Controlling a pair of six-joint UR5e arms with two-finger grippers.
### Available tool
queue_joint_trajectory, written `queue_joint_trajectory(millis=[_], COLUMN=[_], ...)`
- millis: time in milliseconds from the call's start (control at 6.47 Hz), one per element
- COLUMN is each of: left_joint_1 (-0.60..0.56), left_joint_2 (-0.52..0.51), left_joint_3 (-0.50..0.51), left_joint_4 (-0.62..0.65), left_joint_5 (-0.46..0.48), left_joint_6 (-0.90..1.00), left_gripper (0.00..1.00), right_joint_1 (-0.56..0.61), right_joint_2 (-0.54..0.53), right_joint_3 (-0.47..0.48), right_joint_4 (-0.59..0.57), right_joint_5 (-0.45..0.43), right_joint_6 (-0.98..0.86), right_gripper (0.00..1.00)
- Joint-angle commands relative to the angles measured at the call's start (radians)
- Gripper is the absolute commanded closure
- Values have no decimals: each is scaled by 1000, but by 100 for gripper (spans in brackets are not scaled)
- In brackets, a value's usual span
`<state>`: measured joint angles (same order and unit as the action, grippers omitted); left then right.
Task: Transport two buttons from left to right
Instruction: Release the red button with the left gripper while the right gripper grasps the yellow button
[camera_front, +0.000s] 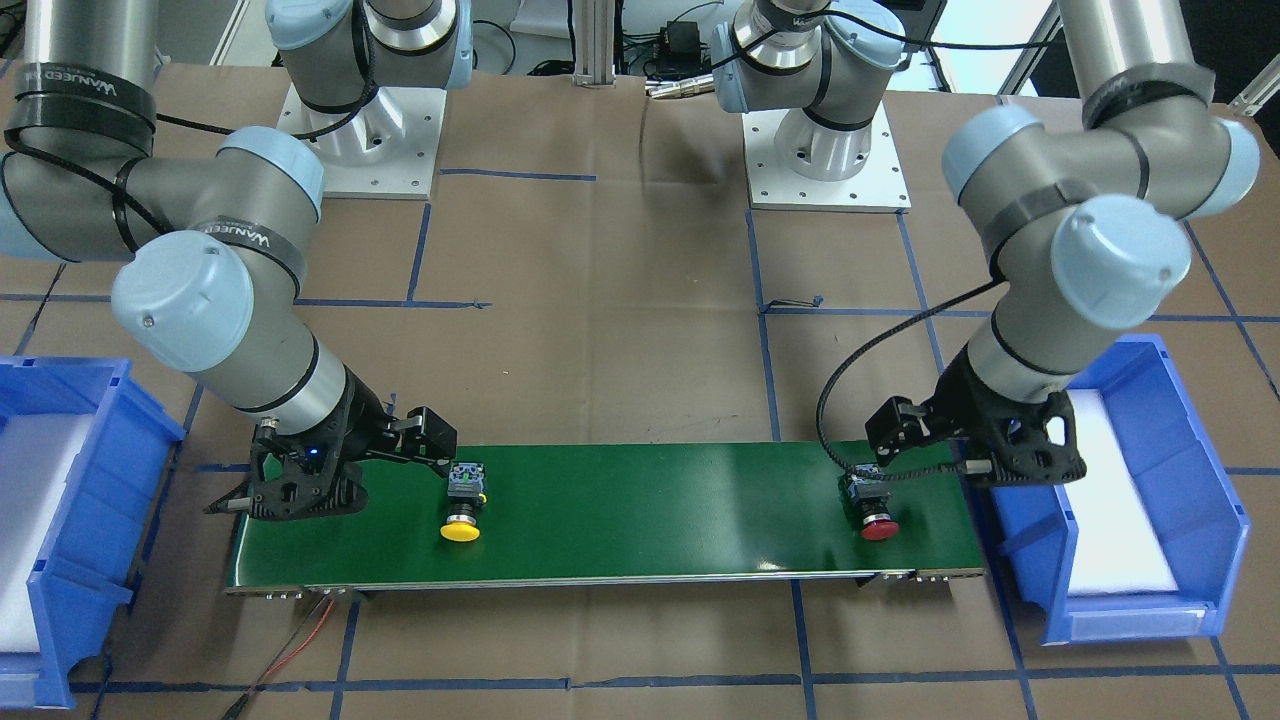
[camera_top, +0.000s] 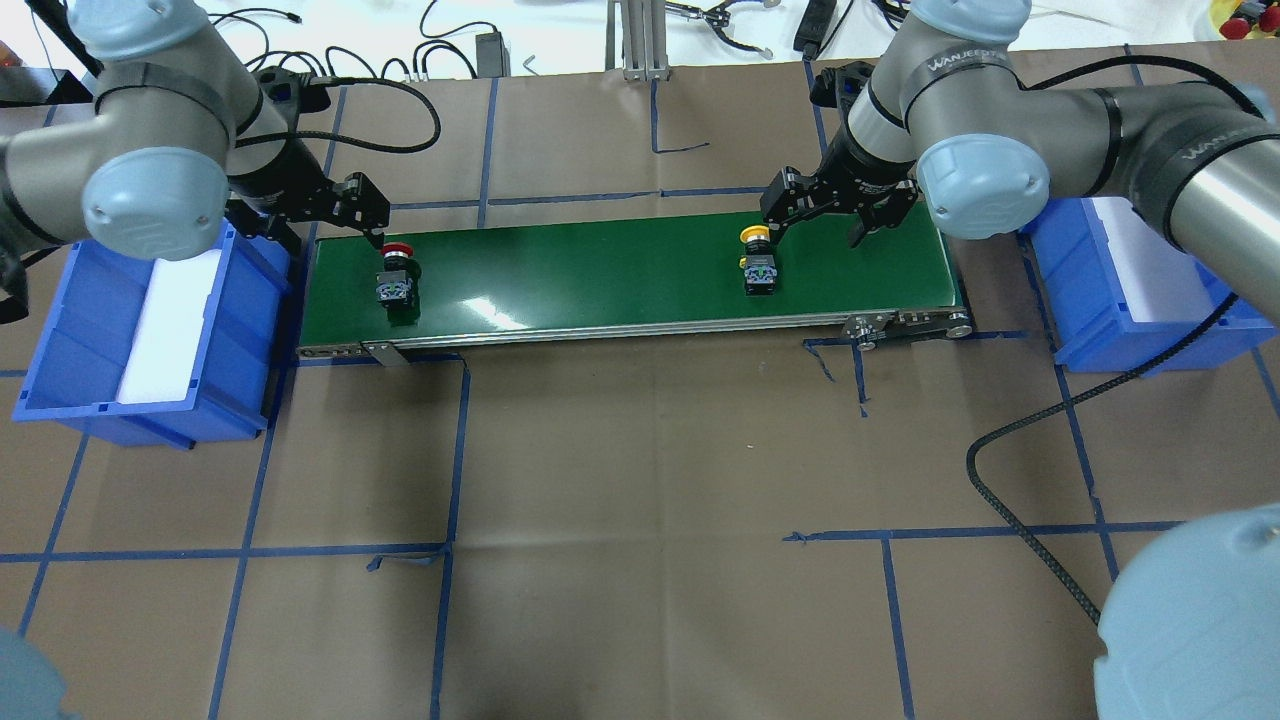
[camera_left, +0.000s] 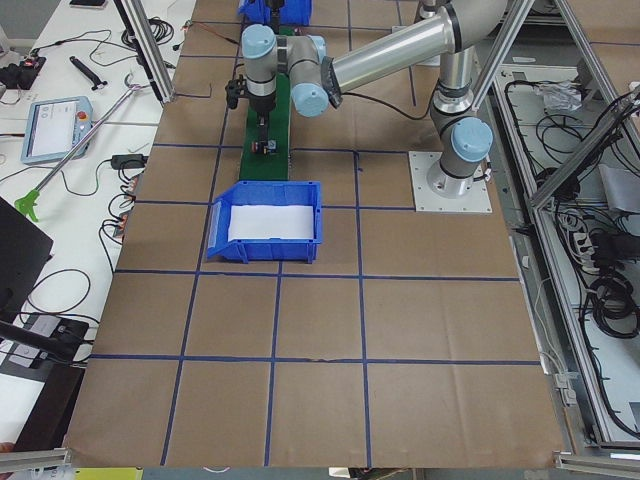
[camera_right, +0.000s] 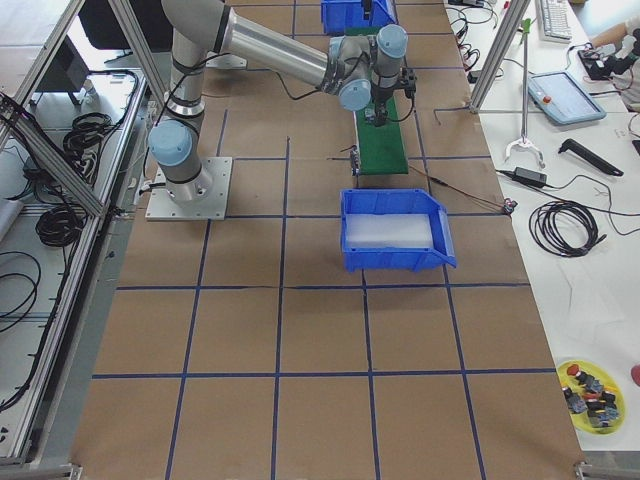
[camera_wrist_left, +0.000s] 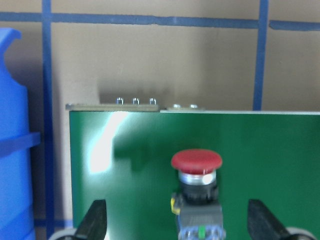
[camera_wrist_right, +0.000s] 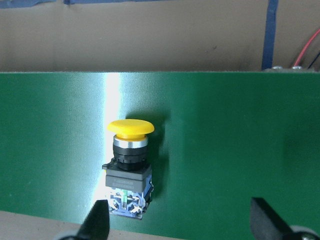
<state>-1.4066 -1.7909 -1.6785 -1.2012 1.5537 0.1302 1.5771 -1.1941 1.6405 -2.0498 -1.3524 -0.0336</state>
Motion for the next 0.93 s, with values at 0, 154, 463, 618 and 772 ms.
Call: queue_joint_trajectory(millis=[0, 154, 463, 618, 772], left_joint_1=[-12, -69, -126, -126, -126], left_joint_2=[153, 204, 270, 300, 303], left_joint_3=[-13, -9, 2, -21, -21], left_joint_4=[-166, -234, -329, -334, -336], left_joint_5=[-3, -1, 2, -1, 0], left_joint_6=[-65, -136, -202, -198, -193], left_gripper=[0, 0, 0, 0, 0], right_joint_1=[1, 1, 0, 0, 0], right_joint_2=[13, 14, 43, 50, 56], right_joint_3=[-1, 1, 1, 4, 7], right_joint_4=[-10, -12, -13, -21, -23], right_joint_5=[2, 2, -1, -4, -5], right_joint_6=[3, 3, 3, 1, 1], right_gripper=[0, 0, 0, 0, 0])
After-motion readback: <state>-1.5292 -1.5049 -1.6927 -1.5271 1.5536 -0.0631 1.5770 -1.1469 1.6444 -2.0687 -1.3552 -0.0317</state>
